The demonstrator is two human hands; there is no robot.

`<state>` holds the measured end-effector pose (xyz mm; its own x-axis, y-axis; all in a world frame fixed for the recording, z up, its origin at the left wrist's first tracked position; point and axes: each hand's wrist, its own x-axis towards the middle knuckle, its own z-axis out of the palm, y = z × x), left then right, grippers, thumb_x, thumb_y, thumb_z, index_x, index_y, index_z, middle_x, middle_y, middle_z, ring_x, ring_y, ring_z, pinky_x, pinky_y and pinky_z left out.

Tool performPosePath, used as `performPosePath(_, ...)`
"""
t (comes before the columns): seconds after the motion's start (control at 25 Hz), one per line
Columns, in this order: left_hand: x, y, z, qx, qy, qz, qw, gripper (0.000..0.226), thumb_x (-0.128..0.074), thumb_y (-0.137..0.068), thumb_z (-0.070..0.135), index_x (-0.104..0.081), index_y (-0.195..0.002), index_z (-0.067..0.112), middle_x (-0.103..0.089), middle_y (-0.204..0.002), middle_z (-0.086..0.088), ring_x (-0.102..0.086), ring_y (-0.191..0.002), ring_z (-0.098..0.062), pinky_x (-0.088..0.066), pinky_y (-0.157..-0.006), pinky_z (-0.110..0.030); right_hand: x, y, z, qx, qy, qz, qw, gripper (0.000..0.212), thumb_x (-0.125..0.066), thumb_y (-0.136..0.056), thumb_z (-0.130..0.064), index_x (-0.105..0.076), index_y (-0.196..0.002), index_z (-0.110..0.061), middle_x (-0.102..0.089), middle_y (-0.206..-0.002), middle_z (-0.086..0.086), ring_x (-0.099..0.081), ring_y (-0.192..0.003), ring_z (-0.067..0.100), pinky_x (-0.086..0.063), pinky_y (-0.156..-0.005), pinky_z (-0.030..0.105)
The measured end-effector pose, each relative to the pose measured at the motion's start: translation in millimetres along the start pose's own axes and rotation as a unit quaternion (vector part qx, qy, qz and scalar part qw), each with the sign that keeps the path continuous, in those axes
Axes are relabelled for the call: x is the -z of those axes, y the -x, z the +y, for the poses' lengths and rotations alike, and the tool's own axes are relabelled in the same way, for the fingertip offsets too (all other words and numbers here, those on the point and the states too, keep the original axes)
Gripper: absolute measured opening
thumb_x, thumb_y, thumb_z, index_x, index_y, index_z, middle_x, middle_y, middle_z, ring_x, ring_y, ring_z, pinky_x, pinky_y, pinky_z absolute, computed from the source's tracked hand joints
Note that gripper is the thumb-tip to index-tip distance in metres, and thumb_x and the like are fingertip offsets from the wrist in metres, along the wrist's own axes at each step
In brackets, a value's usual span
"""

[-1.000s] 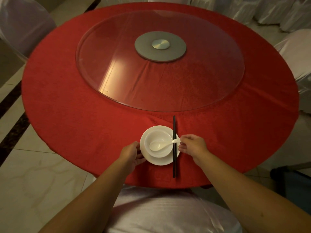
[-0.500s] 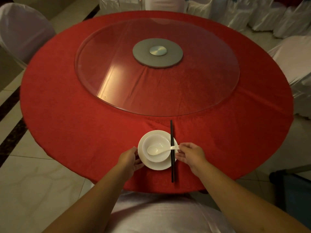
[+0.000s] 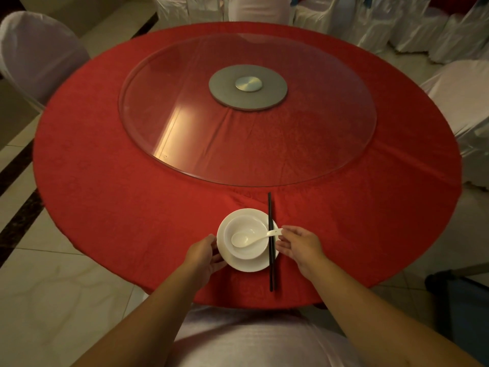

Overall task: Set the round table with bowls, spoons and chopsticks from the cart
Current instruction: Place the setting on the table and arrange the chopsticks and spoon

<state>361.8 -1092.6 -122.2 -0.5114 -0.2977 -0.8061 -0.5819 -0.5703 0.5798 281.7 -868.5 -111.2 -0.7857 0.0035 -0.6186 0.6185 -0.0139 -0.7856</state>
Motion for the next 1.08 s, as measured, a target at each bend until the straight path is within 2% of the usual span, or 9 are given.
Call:
performPosePath(0.12,0.2,1.9,0.4,-0.001,0.001,-0.004,1.000,0.028,-0.045,-0.104,0.026,-0.066,-0.105,0.008,-0.073,-0.104,-0.012,-0.071,-0.093,-0.030,-0.060,-0.077,-0.046,2.0,-1.0,1.9,-0.019,-0.018,0.018,0.999,0.024,-0.062,-0.098,-0.020,-0.063,-0.116,-0.005,-0.070,-0.105,0.019,-0.074,-0.090,0.031,-0.064,-0.075,0.038)
performPosePath(0.28,-1.4,4.8,2.1,-0.002,0.005,-0.002,1.000,0.028,-0.046,-0.104,0.026,-0.066,-0.107,0.007,-0.074,-0.103,-0.011,-0.072,-0.092,-0.030,-0.060,-0.071,-0.043,7.0,-0.4,10.4,-0.054,0.006,0.027,0.998,0.042,-0.054,-0.102,-0.018,-0.050,-0.139,0.003,-0.066,-0.120,0.020,-0.068,-0.100,0.030,-0.058,-0.085,0.038)
performPosePath(0.48,-1.5,-0.8,-0.4,0.004,0.011,-0.001,1.000,0.026,-0.048,-0.102,0.026,-0.067,-0.104,0.008,-0.075,-0.102,-0.011,-0.072,-0.093,-0.031,-0.060,-0.073,-0.044,4.5,5.4,9.0,-0.069,-0.015,-0.015,0.997,0.039,-0.051,-0.103,-0.014,-0.051,-0.138,0.005,-0.069,-0.106,0.014,-0.071,-0.087,0.021,-0.060,-0.061,0.025)
performPosePath(0.64,3.0,-2.1,6.3,-0.040,-0.075,0.040,0.996,0.023,-0.053,-0.101,0.031,-0.065,-0.098,0.011,-0.072,-0.103,-0.014,-0.068,-0.091,-0.031,-0.057,-0.079,-0.047,18.0,7.6,6.5,-0.074,0.006,-0.015,0.997,0.038,-0.053,-0.103,-0.016,-0.053,-0.136,0.002,-0.065,-0.125,0.023,-0.069,-0.096,0.030,-0.059,-0.082,0.037)
performPosePath(0.72,4.3,0.4,17.2,-0.152,-0.240,0.111,0.952,0.024,-0.059,-0.098,0.031,-0.068,-0.098,0.008,-0.072,-0.102,-0.021,-0.068,-0.095,-0.037,-0.055,-0.085,-0.048,35.6,12.2,-0.5,-0.064,0.014,-0.013,0.998,0.031,-0.056,-0.101,-0.018,-0.059,-0.128,-0.002,-0.066,-0.120,0.022,-0.069,-0.094,0.032,-0.059,-0.080,0.038)
performPosePath(0.8,-3.2,15.5,31.2,-0.265,-0.380,0.126,0.877,0.020,-0.062,-0.094,0.030,-0.071,-0.097,0.012,-0.075,-0.093,-0.012,-0.070,-0.089,-0.033,-0.054,-0.077,-0.042,59.3,18.1,-11.7,-0.031,0.049,-0.010,0.998,0.020,-0.058,-0.100,-0.018,-0.066,-0.114,-0.006,-0.068,-0.108,0.018,-0.069,-0.085,0.028,-0.059,-0.073,0.036)
performPosePath(0.92,-55.9,53.1,47.1,-0.358,-0.488,0.066,0.793,0.008,-0.066,-0.091,0.032,-0.070,-0.087,0.027,-0.072,-0.082,0.011,-0.067,-0.076,-0.012,-0.046,-0.065,-0.031,106.1,23.7,-34.8,0.064,0.140,0.010,0.988,0.007,-0.063,-0.095,-0.016,-0.070,-0.093,-0.014,-0.069,-0.091,0.011,-0.066,-0.072,0.020,-0.057,-0.064,0.033)
performPosePath(1.0,-116.6,78.7,48.9,-0.396,-0.533,0.007,0.748,0.008,-0.068,-0.089,0.032,-0.068,-0.081,0.032,-0.071,-0.074,0.014,-0.066,-0.070,-0.002,-0.045,-0.064,-0.027,147.0,25.1,-54.2,0.149,0.220,0.034,0.963,0.003,-0.068,-0.091,-0.017,-0.071,-0.090,-0.018,-0.069,-0.083,0.001,-0.066,-0.076,0.017,-0.055,-0.072,0.032)
performPosePath(1.08,-196.0,104.2,38.9,-0.434,-0.563,-0.049,0.702,0.008,-0.069,-0.089,0.030,-0.069,-0.081,0.029,-0.070,-0.069,0.014,-0.064,-0.064,0.002,-0.045,-0.061,-0.023,204.1,27.5,-74.9,0.210,0.278,0.060,0.935,0.005,-0.072,-0.086,-0.023,-0.073,-0.091,-0.022,-0.070,-0.081,-0.008,-0.066,-0.078,0.010,-0.051,-0.073,0.020)
